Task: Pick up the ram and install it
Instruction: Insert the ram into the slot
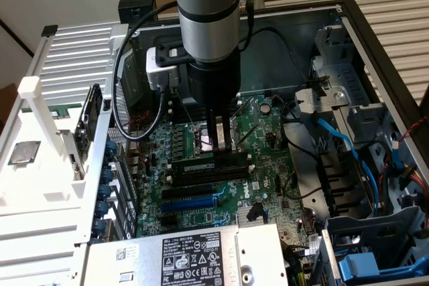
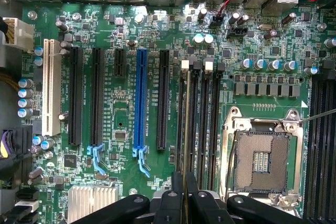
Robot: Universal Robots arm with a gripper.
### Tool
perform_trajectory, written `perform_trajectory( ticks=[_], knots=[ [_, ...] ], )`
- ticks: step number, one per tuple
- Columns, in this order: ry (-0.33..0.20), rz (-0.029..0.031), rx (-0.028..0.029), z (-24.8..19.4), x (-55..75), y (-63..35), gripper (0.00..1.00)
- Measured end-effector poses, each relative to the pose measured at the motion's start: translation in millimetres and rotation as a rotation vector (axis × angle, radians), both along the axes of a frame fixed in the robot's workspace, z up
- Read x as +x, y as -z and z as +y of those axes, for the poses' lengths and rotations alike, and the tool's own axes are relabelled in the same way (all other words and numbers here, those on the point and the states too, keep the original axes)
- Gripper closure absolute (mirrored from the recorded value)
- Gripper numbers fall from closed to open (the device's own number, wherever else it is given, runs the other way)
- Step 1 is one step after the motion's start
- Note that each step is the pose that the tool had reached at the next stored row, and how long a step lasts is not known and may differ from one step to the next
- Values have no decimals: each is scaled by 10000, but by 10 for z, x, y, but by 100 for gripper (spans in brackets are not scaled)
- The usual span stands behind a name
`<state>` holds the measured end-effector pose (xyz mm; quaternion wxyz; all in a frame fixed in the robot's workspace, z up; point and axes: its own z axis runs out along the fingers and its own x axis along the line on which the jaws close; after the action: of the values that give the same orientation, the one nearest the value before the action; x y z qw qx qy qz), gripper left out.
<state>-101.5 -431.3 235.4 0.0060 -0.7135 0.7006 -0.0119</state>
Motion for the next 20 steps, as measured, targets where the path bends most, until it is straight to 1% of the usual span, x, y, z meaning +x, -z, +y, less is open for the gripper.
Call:
perform_trajectory(
  ticks=[1,4,12,20],
  knots=[
    [0,0,-1,0,0,0,87],
    [0,-36,-25,0,-2,16,87],
    [0,-55,-37,5,-18,25,87],
    [0,-70,-66,7,-18,33,87]
  ],
)
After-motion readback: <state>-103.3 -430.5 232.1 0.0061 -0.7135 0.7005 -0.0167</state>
